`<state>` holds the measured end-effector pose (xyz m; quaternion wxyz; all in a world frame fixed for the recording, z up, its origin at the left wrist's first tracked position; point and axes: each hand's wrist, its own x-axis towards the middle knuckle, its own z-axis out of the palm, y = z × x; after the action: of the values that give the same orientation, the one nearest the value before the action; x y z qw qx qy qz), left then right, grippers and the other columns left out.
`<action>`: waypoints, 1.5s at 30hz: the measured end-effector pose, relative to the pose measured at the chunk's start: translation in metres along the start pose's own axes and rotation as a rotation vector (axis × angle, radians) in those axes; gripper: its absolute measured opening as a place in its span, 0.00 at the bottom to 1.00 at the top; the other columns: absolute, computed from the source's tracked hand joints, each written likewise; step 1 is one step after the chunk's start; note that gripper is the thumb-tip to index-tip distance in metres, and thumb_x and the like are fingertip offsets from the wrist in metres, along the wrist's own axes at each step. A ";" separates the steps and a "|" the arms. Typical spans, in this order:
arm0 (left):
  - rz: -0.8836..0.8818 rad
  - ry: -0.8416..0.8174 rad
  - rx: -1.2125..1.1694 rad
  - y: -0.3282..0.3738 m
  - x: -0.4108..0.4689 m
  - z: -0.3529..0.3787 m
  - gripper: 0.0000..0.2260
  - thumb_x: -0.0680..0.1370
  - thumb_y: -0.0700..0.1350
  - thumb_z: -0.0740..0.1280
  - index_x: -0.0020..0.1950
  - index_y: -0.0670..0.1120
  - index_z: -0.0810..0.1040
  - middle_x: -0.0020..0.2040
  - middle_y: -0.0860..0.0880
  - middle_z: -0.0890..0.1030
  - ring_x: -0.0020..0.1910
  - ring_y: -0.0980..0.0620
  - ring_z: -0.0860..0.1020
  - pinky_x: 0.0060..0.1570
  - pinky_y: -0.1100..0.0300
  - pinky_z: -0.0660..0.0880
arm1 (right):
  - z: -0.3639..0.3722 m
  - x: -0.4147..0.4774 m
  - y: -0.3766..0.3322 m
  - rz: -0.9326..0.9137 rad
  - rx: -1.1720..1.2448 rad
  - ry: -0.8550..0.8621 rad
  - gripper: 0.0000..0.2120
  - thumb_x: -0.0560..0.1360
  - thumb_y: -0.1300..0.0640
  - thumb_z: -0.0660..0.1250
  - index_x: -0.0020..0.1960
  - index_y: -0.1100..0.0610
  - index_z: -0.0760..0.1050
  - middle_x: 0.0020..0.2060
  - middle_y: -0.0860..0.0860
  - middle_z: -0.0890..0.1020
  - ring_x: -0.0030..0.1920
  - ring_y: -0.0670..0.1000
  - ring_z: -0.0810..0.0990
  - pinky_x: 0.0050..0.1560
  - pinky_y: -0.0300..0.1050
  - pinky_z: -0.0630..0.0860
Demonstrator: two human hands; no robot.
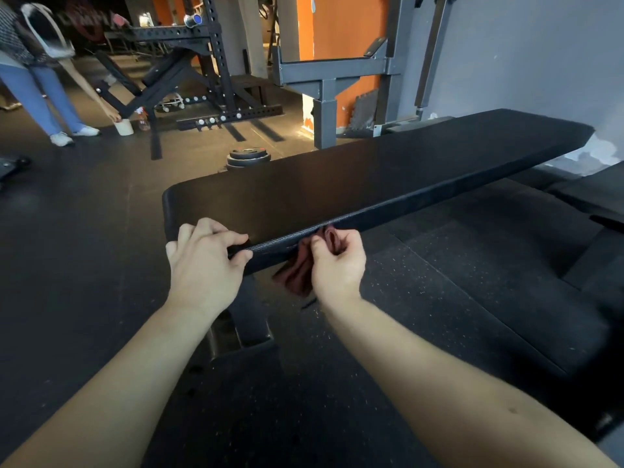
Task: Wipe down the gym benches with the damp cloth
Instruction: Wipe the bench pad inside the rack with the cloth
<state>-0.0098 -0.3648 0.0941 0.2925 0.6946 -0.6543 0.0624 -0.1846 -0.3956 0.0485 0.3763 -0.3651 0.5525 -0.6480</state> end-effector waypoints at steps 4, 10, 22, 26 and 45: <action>0.016 0.012 -0.018 -0.003 0.000 0.000 0.11 0.78 0.52 0.73 0.60 0.54 0.85 0.55 0.55 0.75 0.59 0.48 0.68 0.60 0.47 0.64 | -0.027 0.043 -0.022 0.018 0.079 0.177 0.06 0.79 0.62 0.70 0.51 0.53 0.75 0.48 0.48 0.83 0.45 0.43 0.81 0.50 0.35 0.78; 0.022 0.019 -0.008 0.000 0.003 0.005 0.10 0.77 0.50 0.74 0.58 0.53 0.86 0.55 0.55 0.75 0.58 0.48 0.68 0.58 0.49 0.63 | -0.011 0.007 -0.008 -0.014 0.025 0.088 0.06 0.80 0.63 0.68 0.48 0.57 0.72 0.42 0.49 0.79 0.36 0.39 0.77 0.41 0.34 0.74; 0.039 0.000 -0.002 0.000 0.002 0.001 0.10 0.78 0.50 0.73 0.59 0.53 0.85 0.55 0.55 0.75 0.58 0.47 0.69 0.60 0.47 0.64 | -0.030 0.044 -0.014 0.051 0.015 0.174 0.06 0.79 0.60 0.69 0.46 0.53 0.72 0.43 0.50 0.82 0.41 0.47 0.81 0.45 0.44 0.78; 0.034 0.006 -0.001 0.002 0.004 0.003 0.10 0.78 0.49 0.73 0.59 0.52 0.85 0.53 0.57 0.74 0.58 0.49 0.68 0.59 0.51 0.61 | -0.007 0.008 0.000 0.034 0.015 0.052 0.08 0.78 0.62 0.69 0.44 0.52 0.71 0.44 0.54 0.82 0.44 0.51 0.81 0.49 0.49 0.80; 0.040 -0.008 -0.025 -0.003 0.008 0.004 0.10 0.77 0.50 0.74 0.58 0.53 0.85 0.54 0.58 0.74 0.58 0.51 0.68 0.59 0.53 0.60 | 0.014 -0.024 0.007 -0.087 -0.032 -0.134 0.09 0.76 0.64 0.70 0.42 0.57 0.71 0.39 0.56 0.80 0.36 0.45 0.78 0.40 0.43 0.77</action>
<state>-0.0076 -0.3738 0.0934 0.2972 0.6778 -0.6700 0.0574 -0.1612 -0.3808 0.0417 0.3781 -0.4373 0.5198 -0.6290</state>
